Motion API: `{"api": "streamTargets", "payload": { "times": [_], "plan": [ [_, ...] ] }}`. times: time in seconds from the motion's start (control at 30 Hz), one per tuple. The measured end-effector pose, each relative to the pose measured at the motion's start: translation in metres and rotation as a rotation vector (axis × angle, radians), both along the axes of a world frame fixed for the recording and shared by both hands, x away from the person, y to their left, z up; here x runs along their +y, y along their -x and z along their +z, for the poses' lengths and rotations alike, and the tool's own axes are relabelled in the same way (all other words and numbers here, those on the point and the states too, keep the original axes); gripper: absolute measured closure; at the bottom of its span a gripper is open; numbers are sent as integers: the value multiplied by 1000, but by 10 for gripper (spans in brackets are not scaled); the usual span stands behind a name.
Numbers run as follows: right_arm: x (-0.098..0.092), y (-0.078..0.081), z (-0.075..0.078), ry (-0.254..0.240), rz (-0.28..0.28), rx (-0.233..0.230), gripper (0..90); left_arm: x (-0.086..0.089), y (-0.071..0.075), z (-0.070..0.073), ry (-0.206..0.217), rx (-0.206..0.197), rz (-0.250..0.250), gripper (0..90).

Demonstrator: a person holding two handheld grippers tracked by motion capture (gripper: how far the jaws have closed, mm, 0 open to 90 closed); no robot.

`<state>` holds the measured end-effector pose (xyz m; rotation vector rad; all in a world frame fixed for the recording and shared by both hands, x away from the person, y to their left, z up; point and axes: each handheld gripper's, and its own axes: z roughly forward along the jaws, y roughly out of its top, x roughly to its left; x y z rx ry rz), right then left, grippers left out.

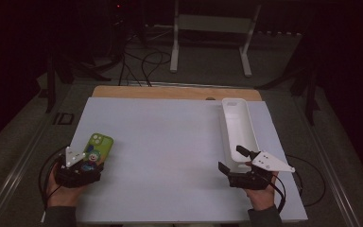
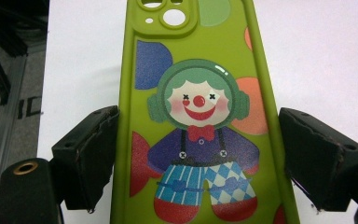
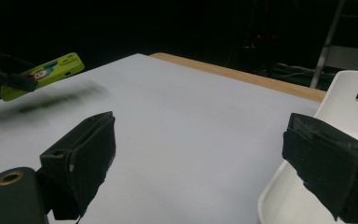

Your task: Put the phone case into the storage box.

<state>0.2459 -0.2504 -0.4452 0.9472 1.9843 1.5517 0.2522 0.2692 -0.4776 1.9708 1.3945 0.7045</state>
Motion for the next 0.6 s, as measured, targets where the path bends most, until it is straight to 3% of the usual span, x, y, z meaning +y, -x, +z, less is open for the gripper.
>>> {"api": "streamTargets", "payload": {
  "times": [0.43,0.6],
  "plan": [
    [-2,-4,1,5,2,7,90,-10,0,15,20,-109,-65,163],
    [-4,-6,-1,8,5,11,90,-14,-1,16,27,-130,-94,163]
  ]
}}
